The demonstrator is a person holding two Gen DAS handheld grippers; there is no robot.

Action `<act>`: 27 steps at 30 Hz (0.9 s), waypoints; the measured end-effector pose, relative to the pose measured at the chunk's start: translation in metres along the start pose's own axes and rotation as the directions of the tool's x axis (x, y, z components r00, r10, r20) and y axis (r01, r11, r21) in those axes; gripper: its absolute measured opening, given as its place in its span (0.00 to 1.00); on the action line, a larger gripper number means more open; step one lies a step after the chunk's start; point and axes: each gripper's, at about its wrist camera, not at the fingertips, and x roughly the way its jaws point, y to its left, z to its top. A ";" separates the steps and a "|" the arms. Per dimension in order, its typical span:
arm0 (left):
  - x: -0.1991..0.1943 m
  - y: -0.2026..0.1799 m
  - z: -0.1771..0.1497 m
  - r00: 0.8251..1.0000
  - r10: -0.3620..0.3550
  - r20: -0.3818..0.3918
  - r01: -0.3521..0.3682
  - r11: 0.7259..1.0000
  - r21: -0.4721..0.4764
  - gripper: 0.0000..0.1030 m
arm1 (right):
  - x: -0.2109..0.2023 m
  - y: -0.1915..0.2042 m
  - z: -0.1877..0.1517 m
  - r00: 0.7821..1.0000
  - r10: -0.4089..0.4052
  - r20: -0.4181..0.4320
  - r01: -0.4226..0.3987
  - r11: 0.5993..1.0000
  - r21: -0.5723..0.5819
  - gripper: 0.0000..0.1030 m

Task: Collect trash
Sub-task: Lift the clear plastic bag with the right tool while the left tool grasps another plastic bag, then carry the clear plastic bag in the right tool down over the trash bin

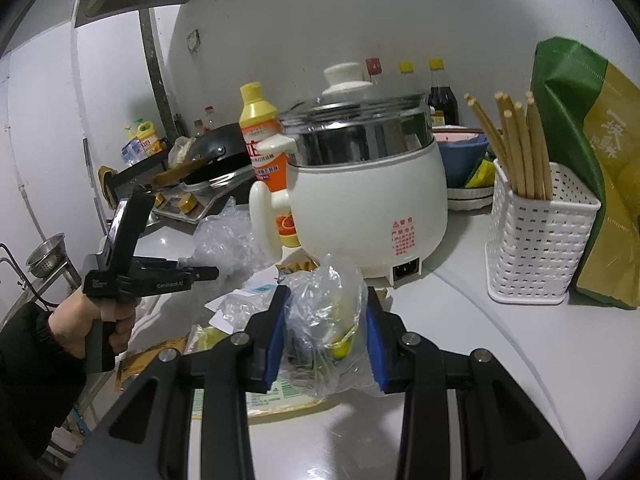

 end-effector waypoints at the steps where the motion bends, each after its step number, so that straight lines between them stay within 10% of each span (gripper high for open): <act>1: -0.007 -0.001 0.000 1.000 0.002 0.015 -0.002 1.000 -0.001 0.11 | -0.004 0.002 0.000 1.000 0.000 0.005 0.000 1.000 -0.003 0.32; 27: -0.182 -0.009 -0.070 0.969 -0.022 0.248 0.024 1.000 -0.003 0.11 | -0.072 0.078 -0.008 0.998 0.036 0.058 -0.029 0.993 -0.115 0.32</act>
